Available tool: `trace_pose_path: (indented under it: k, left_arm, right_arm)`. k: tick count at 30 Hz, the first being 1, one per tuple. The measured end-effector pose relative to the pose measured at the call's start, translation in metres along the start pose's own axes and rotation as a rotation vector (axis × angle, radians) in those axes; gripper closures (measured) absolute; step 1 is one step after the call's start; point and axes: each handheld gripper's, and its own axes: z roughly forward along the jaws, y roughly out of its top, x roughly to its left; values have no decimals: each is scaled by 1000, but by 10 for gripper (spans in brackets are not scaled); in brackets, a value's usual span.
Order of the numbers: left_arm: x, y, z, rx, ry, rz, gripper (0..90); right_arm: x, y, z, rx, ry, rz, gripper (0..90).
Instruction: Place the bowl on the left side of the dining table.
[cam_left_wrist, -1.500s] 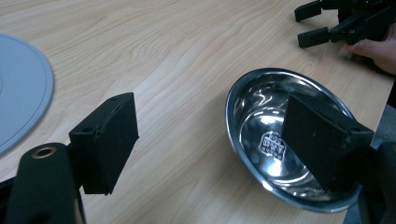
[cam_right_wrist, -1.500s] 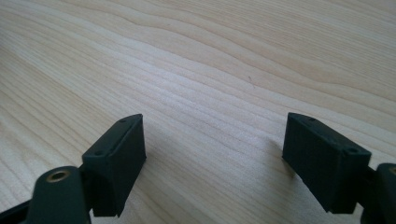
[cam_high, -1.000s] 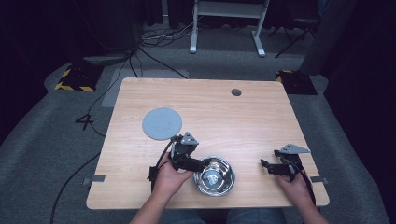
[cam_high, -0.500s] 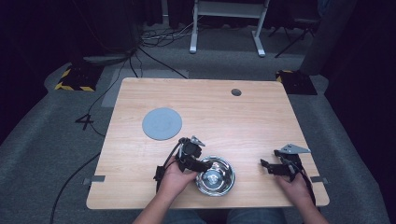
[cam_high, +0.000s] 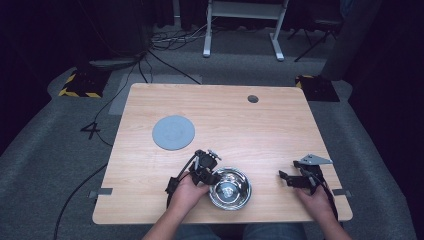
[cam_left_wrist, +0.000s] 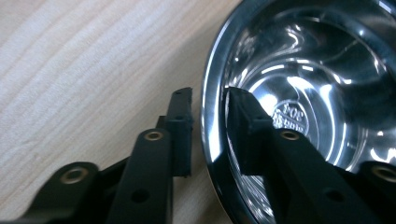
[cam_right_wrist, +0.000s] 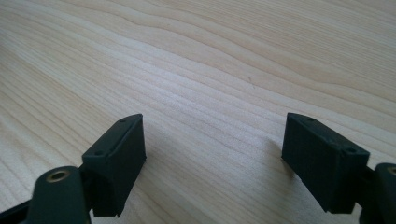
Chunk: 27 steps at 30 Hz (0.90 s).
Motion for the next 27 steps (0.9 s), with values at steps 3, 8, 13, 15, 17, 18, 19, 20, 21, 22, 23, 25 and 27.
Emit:
trace_pose_path:
  k: [3, 8, 13, 15, 17, 18, 19, 20, 21, 22, 23, 25, 27]
  left_arm:
    - [2, 0, 0, 8, -31, -9, 765]
    - [5, -1, -4, -20, -87, -26, 789]
    - [0, 0, -17, -81, -118, -15, 832]
    - [-4, 0, -23, -92, -61, 3, 833]
    - [-4, -1, -27, -105, -58, 2, 833]
    - [-4, -1, -28, -112, -69, 0, 833]
    - [-3, -1, -30, -115, -74, -2, 833]
    - [-3, -1, -32, -119, -68, -4, 833]
    - [-2, -1, -35, -124, -65, -5, 833]
    - [-1, 0, -37, -131, -68, -11, 833]
    - [1, 0, -41, -138, -58, -8, 833]
    - [3, 0, -49, -158, -60, -28, 833]
    - [6, 0, -55, -165, -57, -28, 832]
  right_arm:
    - [0, 0, 0, 0, 0, 0, 217]
    - [0, 0, 0, 0, 0, 0, 217]
    - [0, 0, 0, 0, 0, 0, 217]
    - [0, 0, 0, 0, 0, 0, 217]
    - [0, 0, 0, 0, 0, 0, 217]
    - [0, 0, 0, 0, 0, 0, 217]
    - [0, 0, 0, 0, 0, 0, 217]
    - [0, 0, 0, 0, 0, 0, 217]
    - [0, 0, 0, 0, 0, 0, 217]
    - [0, 0, 0, 0, 0, 0, 217]
    - [0, 0, 0, 1, 0, 0, 217]
    - [0, 0, 0, 0, 0, 0, 217]
    - [0, 0, 0, 1, 0, -1, 217]
